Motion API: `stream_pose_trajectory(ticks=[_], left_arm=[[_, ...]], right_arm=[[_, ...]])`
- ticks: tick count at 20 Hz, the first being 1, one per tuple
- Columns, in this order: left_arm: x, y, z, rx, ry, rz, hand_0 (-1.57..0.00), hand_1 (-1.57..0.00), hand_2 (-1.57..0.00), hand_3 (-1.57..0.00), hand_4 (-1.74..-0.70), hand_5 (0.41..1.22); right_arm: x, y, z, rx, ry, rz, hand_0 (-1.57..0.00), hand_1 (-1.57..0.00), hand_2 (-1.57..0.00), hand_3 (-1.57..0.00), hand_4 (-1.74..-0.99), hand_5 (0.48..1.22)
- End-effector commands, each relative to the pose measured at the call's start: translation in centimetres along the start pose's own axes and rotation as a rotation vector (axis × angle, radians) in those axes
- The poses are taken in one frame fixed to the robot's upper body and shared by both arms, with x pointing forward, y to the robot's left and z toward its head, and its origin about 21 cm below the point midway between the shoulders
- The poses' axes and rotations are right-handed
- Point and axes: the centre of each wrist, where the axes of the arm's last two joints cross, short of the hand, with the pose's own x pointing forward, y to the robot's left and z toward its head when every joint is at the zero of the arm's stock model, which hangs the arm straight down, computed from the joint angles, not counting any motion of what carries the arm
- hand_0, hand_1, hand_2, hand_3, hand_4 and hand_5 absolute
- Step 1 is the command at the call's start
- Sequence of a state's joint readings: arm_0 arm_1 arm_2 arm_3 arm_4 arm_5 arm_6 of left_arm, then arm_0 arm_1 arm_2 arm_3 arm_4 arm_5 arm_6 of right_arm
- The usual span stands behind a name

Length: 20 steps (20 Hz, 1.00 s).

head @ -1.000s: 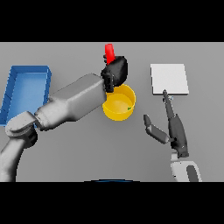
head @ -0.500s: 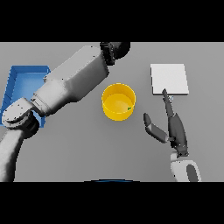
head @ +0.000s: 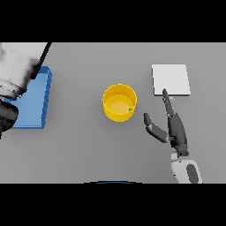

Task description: Pick up the red beaker and tilt it to pour out 1 green nut into yellow bowl. Pick up the yellow bowl and place it on the metallic measuring scale.

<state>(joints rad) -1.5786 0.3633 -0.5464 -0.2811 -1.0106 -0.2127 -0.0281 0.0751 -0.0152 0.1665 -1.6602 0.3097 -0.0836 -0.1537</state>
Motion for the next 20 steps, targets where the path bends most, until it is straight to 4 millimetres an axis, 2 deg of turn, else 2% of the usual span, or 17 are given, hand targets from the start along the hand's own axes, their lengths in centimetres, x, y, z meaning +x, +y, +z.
stream_pose_trajectory(ticks=[1,4,7,9,12,14,18,20], left_arm=[[-2.0,-0.4,0.3,0.011,0.051,0.095,-1.57,-1.57,-1.57,-1.45,-1.74,1.221],[-6.8,-3.8,1.4,0.042,0.195,0.351,-1.57,-1.57,-1.57,-1.45,-1.74,1.221],[-11.1,-8.6,3.1,0.032,0.390,0.545,-1.57,-1.57,-1.57,-1.41,-1.74,1.221],[-12.7,-11.5,4.3,0.037,0.500,0.684,-1.57,-1.57,-1.57,-1.43,-1.74,1.221],[-13.2,-15.8,5.7,0.065,0.584,0.867,-1.57,-1.57,-1.57,-1.46,-1.74,1.221],[-12.9,-18.0,6.5,0.046,0.662,0.964,-1.57,-1.57,-1.57,-1.47,-1.74,1.221],[-12.4,-20.4,8.5,0.073,0.729,1.085,-1.57,-1.57,-1.57,-1.48,-1.74,1.221],[-10.8,-22.1,9.7,0.058,0.765,1.140,-1.57,-1.57,-1.57,-1.45,-1.74,1.221]], right_arm=[[0.0,-0.1,-0.1,-0.004,-0.001,-0.005,0.00,0.00,0.00,0.00,-1.006,0.669],[-0.1,0.1,-0.2,-0.003,-0.009,-0.038,0.00,0.00,0.00,0.00,-0.996,0.664],[-0.1,-0.2,-0.5,-0.003,0.001,-0.015,0.00,0.00,0.00,0.00,-1.034,0.655],[0.2,0.0,-0.4,0.003,-0.014,-0.010,0.00,0.00,0.00,0.00,-1.050,0.653],[0.0,0.2,0.0,0.008,-0.002,0.005,0.00,0.00,0.00,0.00,-1.048,0.652],[0.2,-0.1,-0.4,-0.004,0.013,0.033,0.00,0.00,0.00,0.00,-1.048,0.651],[0.4,-0.1,-0.3,0.009,0.010,0.052,0.00,0.00,0.00,0.00,-1.041,0.650],[0.2,-0.2,-0.1,0.011,0.006,0.047,0.00,0.00,0.00,0.00,-1.026,0.648]])
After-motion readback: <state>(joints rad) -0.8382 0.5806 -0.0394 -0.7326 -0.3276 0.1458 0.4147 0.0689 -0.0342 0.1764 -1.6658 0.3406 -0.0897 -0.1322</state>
